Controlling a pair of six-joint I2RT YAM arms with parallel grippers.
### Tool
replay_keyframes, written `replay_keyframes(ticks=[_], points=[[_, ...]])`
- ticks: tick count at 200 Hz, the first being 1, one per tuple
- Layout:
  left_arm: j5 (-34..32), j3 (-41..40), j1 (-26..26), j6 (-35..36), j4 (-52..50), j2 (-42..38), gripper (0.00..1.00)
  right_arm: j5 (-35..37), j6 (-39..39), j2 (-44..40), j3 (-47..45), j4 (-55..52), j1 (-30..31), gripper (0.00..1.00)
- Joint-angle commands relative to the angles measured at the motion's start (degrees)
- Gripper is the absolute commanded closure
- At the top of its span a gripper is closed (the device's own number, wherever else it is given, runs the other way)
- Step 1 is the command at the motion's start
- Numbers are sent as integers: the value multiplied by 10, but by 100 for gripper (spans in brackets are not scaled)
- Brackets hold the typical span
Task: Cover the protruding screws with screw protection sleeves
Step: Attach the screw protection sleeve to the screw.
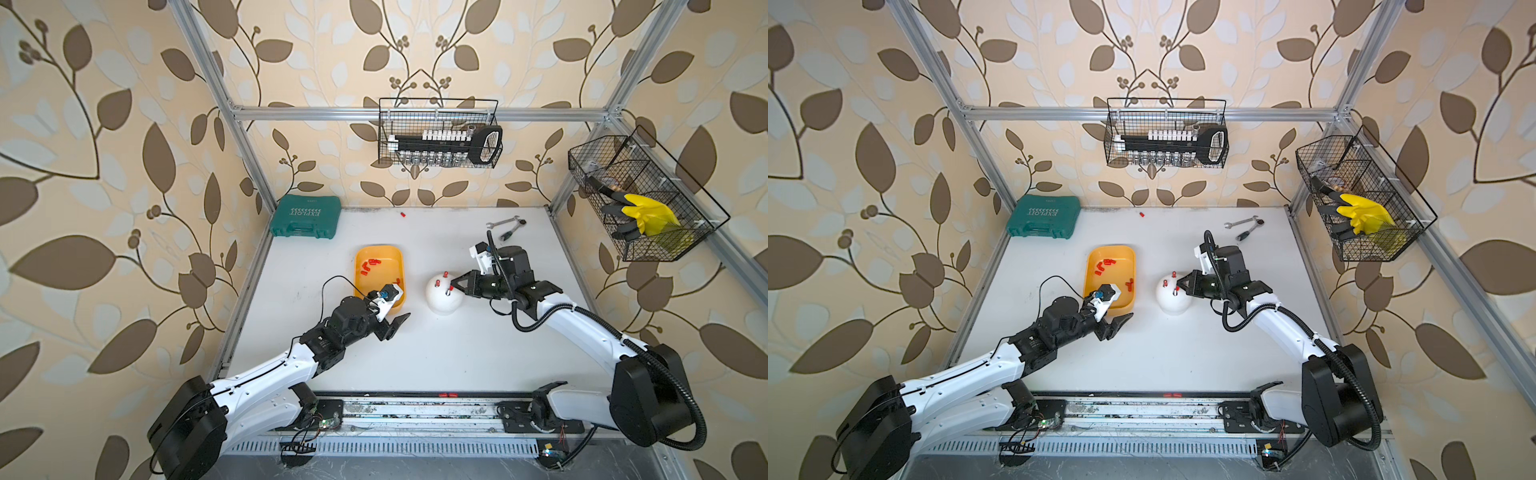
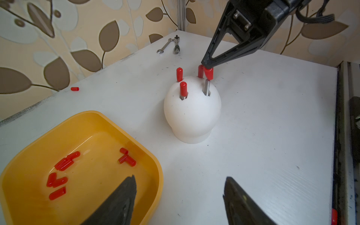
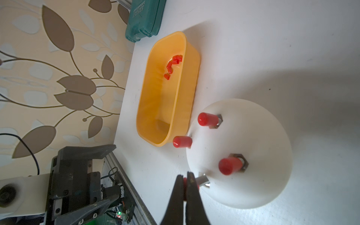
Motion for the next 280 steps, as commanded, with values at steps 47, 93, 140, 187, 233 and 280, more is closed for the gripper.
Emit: replay_keyframes(ticks=[47, 93, 140, 187, 233, 280], points=[[7, 25, -4, -5, 14, 1, 27, 1, -8, 2, -10, 2, 9, 100], [6, 22, -4, -4, 14, 1, 26, 0, -7, -14, 4, -6, 8, 100], [6, 22, -4, -4, 19, 4, 27, -5, -6, -21, 10, -11, 9, 100], [6, 23, -4, -2, 18, 3, 26, 5, -16, -6, 3, -12, 12, 100], [4, 24, -4, 0, 12, 0, 26, 13, -24, -1, -4, -8, 13, 100], [6, 23, -4, -1, 16, 2, 26, 23, -31, 1, -15, 1, 14, 100]])
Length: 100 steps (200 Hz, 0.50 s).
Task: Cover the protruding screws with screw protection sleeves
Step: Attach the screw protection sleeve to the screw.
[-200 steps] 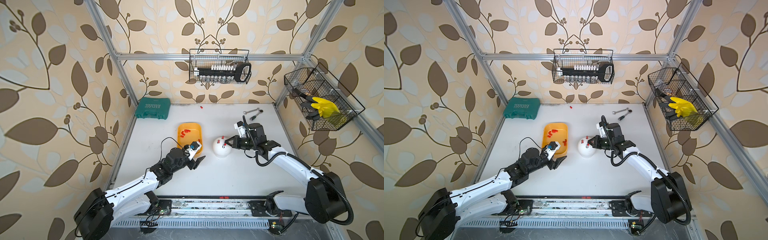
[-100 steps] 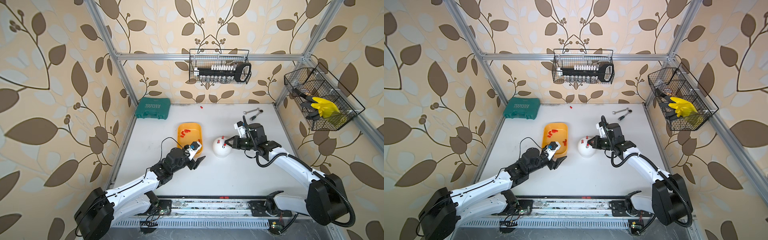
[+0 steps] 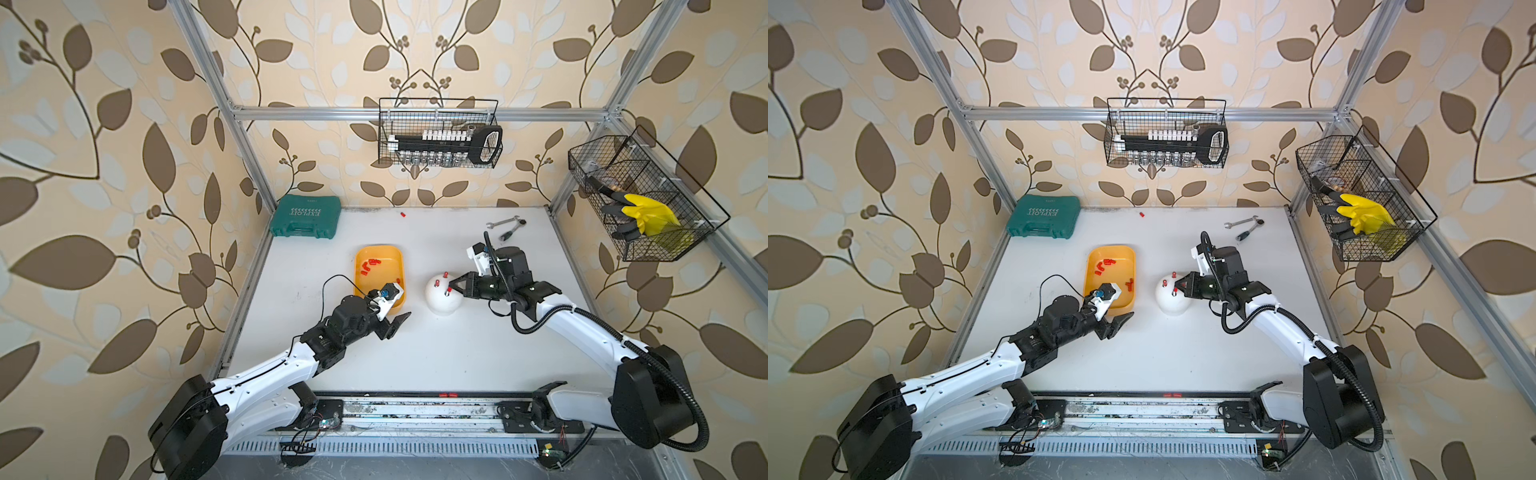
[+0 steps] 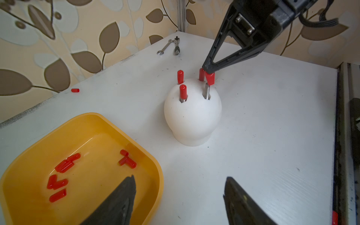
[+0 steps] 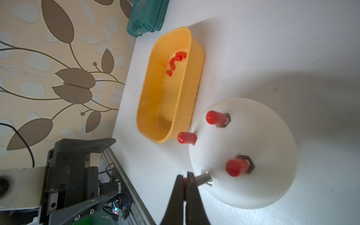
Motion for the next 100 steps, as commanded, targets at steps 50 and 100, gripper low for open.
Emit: replay_keyframes(ticks=[50, 100], points=[[6, 18, -4, -6, 19, -2, 26, 11, -12, 15, -16, 20, 6, 100], [8, 18, -4, -7, 20, 1, 26, 14, -5, 23, -21, 35, 7, 100]])
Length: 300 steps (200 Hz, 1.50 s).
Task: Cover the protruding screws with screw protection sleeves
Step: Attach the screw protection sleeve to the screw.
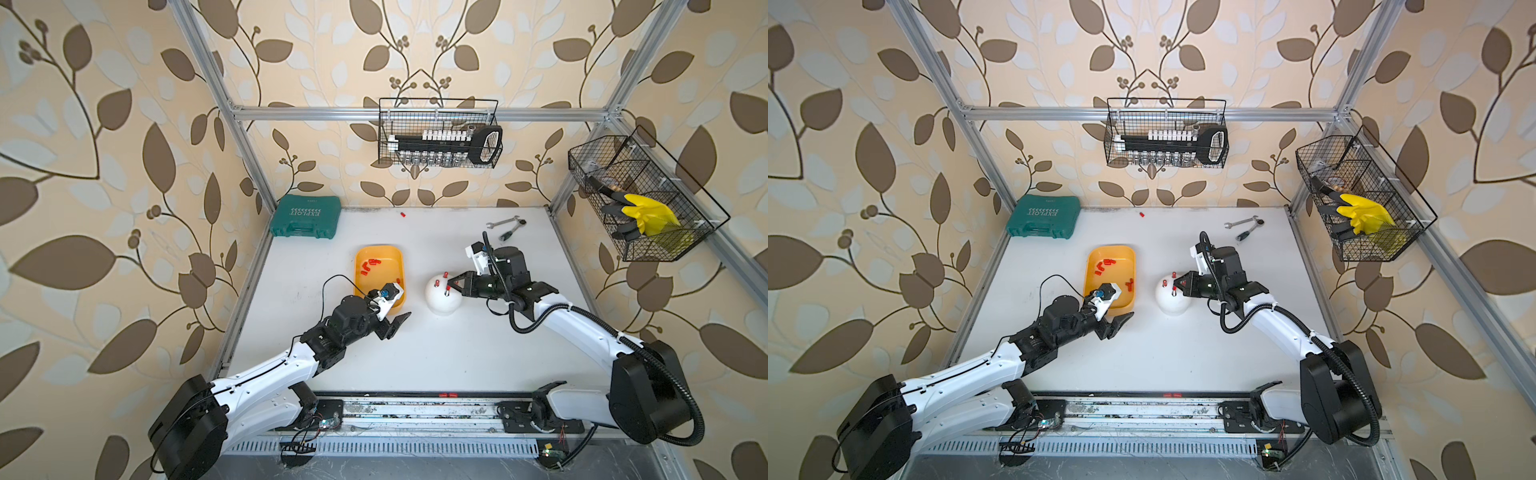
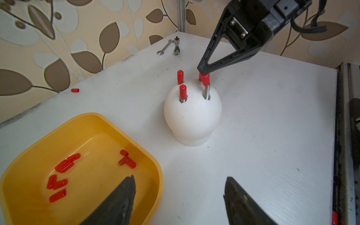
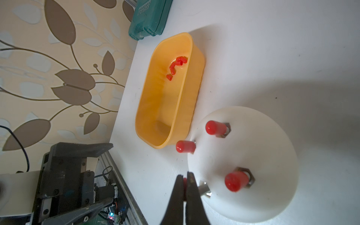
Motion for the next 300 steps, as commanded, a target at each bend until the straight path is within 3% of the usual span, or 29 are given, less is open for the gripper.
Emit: replay_keyframes(ticks=[1, 53, 183, 215, 258, 300], points=[[8, 18, -4, -7, 19, 1, 26, 11, -4, 10, -13, -2, 5, 100], [6, 19, -4, -3, 17, 0, 26, 16, -13, -25, -21, -39, 5, 100], [0, 19, -4, -1, 10, -4, 25, 54, -51, -9, 0, -59, 26, 100], [1, 22, -4, 1, 7, -3, 25, 66, -48, -15, 4, -66, 27, 70], [-5, 31, -4, 0, 3, 0, 25, 62, -8, -36, 72, -142, 17, 54], [-14, 35, -4, -1, 1, -3, 25, -64, 82, 17, 106, -205, -16, 40]])
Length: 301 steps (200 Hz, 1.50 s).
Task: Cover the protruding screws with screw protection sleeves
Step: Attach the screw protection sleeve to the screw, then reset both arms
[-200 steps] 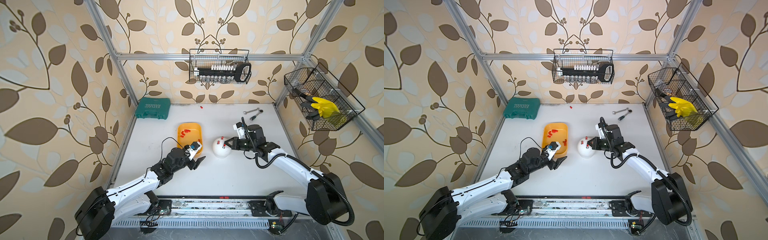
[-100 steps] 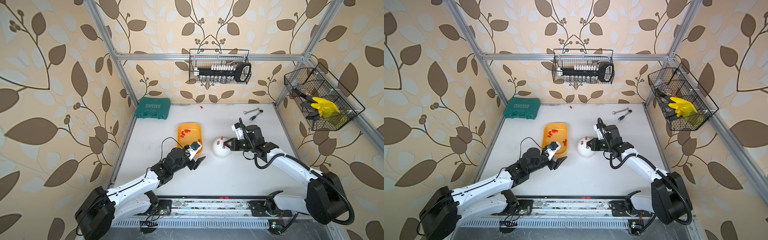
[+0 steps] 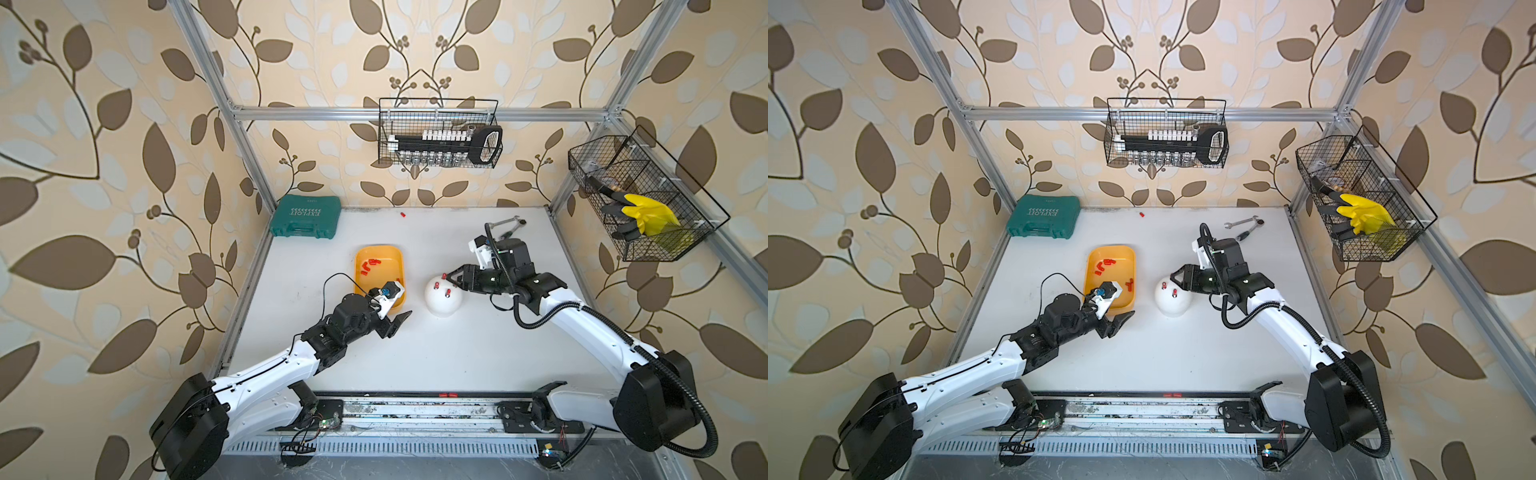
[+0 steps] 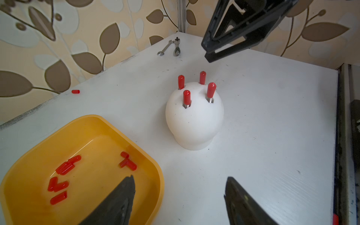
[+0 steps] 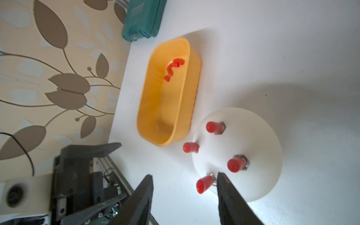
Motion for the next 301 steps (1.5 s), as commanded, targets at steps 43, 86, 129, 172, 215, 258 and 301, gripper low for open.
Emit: replay_keyframes(ticks=[43, 86, 129, 172, 215, 258, 301], points=[[-25, 20, -4, -1, 6, -17, 25, -94, 78, 61, 33, -155, -12, 40], [-26, 19, -4, -4, 11, -16, 24, -99, 82, 93, 26, -154, -16, 44], [-22, 16, -4, -9, 6, -18, 24, -93, 86, 115, 1, -127, -27, 47], [-26, 16, -4, -10, 19, -17, 24, -117, 87, 99, 8, -105, -31, 47], [-96, 28, 3, -8, 64, -24, 12, -67, 23, 9, 67, -98, -31, 42], [-346, 52, 94, -112, 55, -33, 1, 268, -66, -158, -97, 169, -31, 15], [-487, -13, 131, -107, 7, -80, 1, 537, -108, -224, -211, 206, -38, 8]])
